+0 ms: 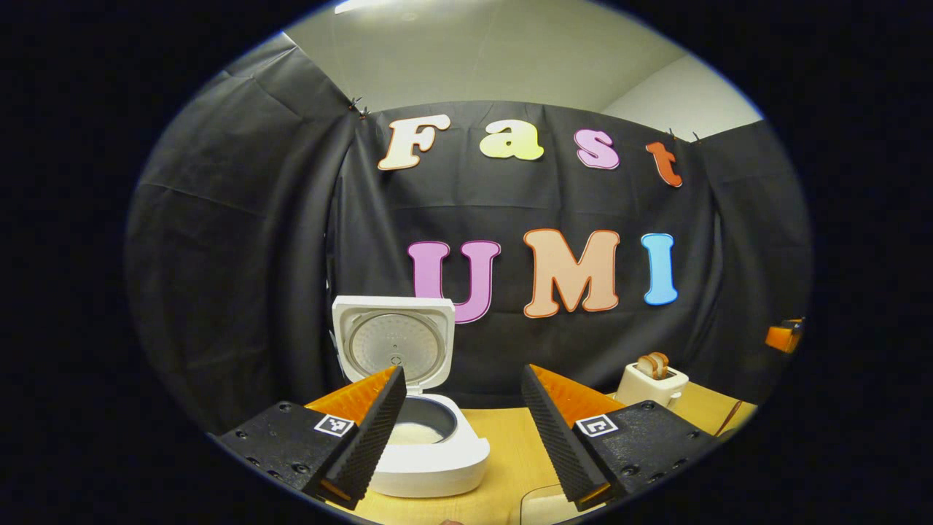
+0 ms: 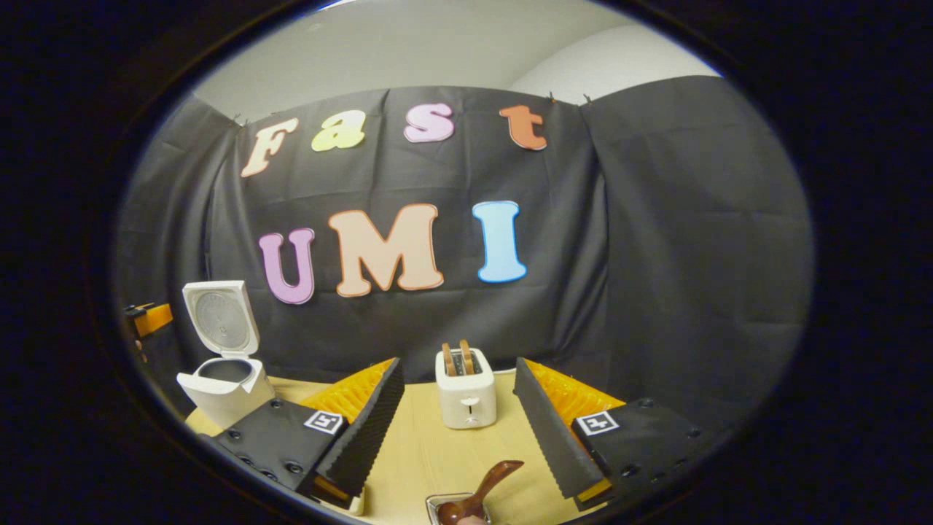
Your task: Close the left gripper, press the button to open the rice cooker; take a wooden spoon from the chopstick holder with the right hand, scoop a spoonful of rice and pour it into the rice cooker, then put the wooden spoon back into the chopstick holder.
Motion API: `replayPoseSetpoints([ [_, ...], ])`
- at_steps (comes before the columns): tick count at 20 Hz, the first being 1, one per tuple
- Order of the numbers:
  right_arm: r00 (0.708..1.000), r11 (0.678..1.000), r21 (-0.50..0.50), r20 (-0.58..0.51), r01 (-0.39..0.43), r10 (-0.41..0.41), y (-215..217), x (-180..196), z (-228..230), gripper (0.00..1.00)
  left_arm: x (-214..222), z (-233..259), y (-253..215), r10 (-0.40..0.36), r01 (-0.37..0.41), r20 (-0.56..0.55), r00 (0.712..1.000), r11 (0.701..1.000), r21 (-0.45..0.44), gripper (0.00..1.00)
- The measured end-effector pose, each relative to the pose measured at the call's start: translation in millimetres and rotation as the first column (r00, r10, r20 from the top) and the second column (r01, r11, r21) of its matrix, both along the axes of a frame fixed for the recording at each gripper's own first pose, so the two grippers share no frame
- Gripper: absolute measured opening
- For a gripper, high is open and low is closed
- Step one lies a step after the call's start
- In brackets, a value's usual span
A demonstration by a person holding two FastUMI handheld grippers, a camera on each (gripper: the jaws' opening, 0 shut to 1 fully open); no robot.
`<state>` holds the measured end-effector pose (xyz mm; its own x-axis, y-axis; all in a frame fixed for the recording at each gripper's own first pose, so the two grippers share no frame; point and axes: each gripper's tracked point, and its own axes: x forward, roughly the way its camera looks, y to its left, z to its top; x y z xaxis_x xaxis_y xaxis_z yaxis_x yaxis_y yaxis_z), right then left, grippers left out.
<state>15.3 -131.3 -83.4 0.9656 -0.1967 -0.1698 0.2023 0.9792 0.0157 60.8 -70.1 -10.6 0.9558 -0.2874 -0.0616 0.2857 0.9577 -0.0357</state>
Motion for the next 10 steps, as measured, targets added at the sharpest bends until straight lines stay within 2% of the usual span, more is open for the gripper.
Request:
replayPoseSetpoints([
  [4,0.996,0.999,0.030,-0.088,0.025,-0.022,-19,8,-43,0.94,-19,2,-9,-0.016,0.016,-0.009,1.000,1.000,-0.006,0.94],
  [10,0.976,0.997,0.052,-0.217,0.049,-0.036,-37,8,-105,0.94,-29,10,-13,-0.017,0.017,-0.001,1.000,1.000,0.003,0.94],
])
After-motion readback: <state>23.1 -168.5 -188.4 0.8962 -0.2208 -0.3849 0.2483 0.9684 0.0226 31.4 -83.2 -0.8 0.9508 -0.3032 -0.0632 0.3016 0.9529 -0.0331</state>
